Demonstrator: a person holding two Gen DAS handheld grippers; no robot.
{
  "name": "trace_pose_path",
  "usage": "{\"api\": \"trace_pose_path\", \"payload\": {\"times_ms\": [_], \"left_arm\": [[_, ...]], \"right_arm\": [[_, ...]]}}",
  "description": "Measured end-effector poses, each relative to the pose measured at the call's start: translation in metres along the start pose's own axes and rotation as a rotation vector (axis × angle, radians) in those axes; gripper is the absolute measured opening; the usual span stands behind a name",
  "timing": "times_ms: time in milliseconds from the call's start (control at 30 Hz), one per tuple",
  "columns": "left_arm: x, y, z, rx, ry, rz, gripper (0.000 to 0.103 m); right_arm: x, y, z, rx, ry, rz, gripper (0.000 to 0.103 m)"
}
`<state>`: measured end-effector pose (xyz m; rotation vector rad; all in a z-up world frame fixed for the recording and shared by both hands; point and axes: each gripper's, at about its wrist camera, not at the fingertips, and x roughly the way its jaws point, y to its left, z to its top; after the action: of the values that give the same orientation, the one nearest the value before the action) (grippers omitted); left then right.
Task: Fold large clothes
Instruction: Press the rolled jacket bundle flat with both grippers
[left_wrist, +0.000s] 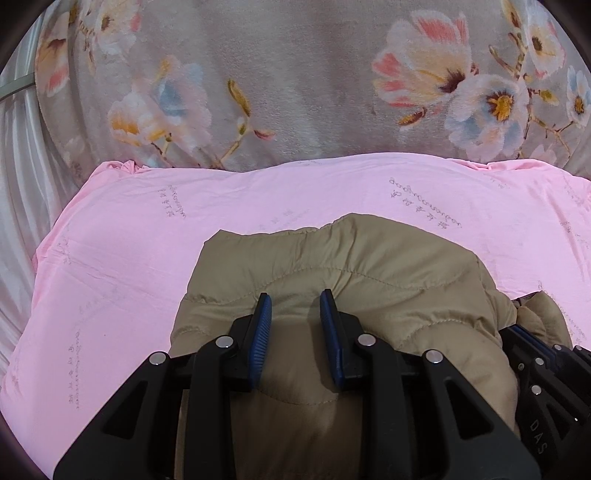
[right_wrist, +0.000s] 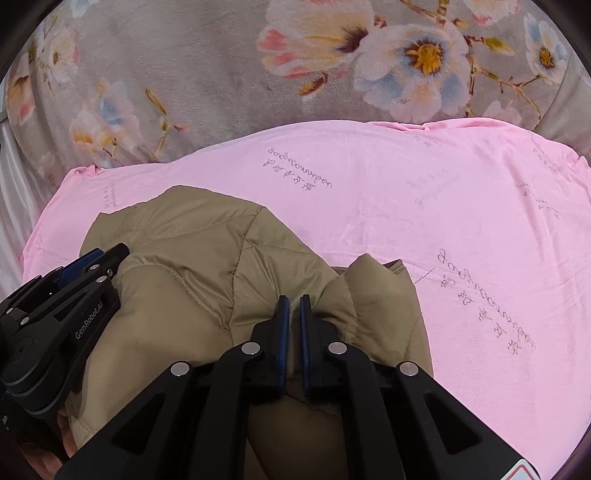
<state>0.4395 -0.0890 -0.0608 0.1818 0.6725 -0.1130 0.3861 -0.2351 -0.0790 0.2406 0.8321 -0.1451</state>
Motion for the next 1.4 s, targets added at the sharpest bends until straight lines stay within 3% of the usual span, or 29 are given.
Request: {"api": "trace_pose_path", "payload": {"times_ms": [1233, 1400], "left_arm": [[0.0027, -0.0013, 0.0004, 0.012, -0.006, 0.02, 0.026], [0.0025, -0.0003, 0.0011, 0.012, -0.006, 0.021, 0.028]], "right_arm": [[0.0039, -0.0021, 0.0005, -0.003, 0.002, -0.013, 0.003], [0.0002, -0.0081, 0.0005, 0.014, 0.001, 0.02, 0.005]]}}
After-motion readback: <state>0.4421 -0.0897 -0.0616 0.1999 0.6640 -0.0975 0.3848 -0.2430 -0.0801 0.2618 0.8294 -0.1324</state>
